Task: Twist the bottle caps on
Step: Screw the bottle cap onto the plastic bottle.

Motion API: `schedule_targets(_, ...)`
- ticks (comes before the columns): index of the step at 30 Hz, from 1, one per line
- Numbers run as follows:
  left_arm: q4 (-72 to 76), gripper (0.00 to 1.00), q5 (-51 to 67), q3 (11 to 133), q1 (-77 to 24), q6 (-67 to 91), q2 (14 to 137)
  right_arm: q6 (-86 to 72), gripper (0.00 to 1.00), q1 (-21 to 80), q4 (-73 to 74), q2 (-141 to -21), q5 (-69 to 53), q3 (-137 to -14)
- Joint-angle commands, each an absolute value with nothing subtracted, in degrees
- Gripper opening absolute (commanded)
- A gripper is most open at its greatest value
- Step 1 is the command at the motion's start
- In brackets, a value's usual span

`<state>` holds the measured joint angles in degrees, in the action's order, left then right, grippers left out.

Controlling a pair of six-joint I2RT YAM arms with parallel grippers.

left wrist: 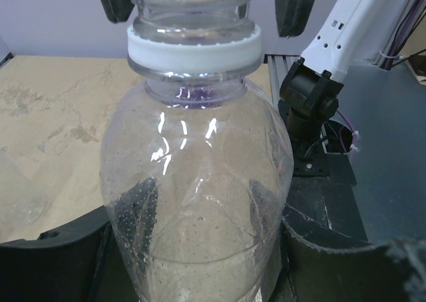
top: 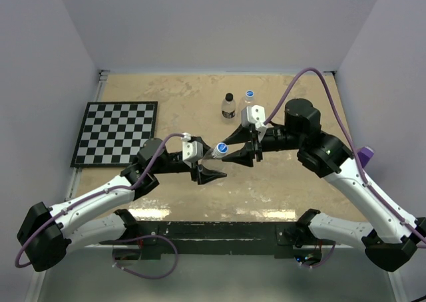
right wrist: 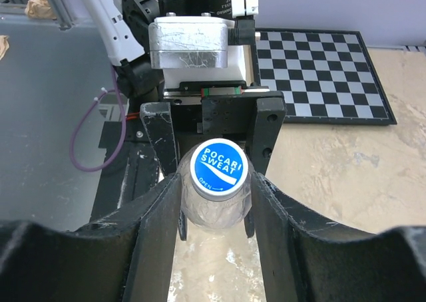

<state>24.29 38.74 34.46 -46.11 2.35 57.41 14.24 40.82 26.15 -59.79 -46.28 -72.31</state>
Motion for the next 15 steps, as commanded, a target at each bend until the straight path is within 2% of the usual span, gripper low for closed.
schedule_targets(1,25.66,0.00,40.25,37.35,-45.70,1.76,57.22,14.59,0.49,40.69,25.22,-59.85,-48.08,-74.97)
schedule_targets(5,25.40,0.00,40.69,37.35,-45.70,1.67,57.22,14.68,0.50,40.69,25.66,-59.68,-47.46,-75.32)
schedule_targets(11,24.79,0.00,40.96,37.53,-45.62,1.32,57.39,14.15,0.58,40.69,25.40,-59.24,-46.58,-76.20)
schedule_targets(15,24.70,0.00,41.31,37.70,-45.62,1.23,57.57,13.89,0.57,40.69,25.40,-59.41,-46.67,-76.81)
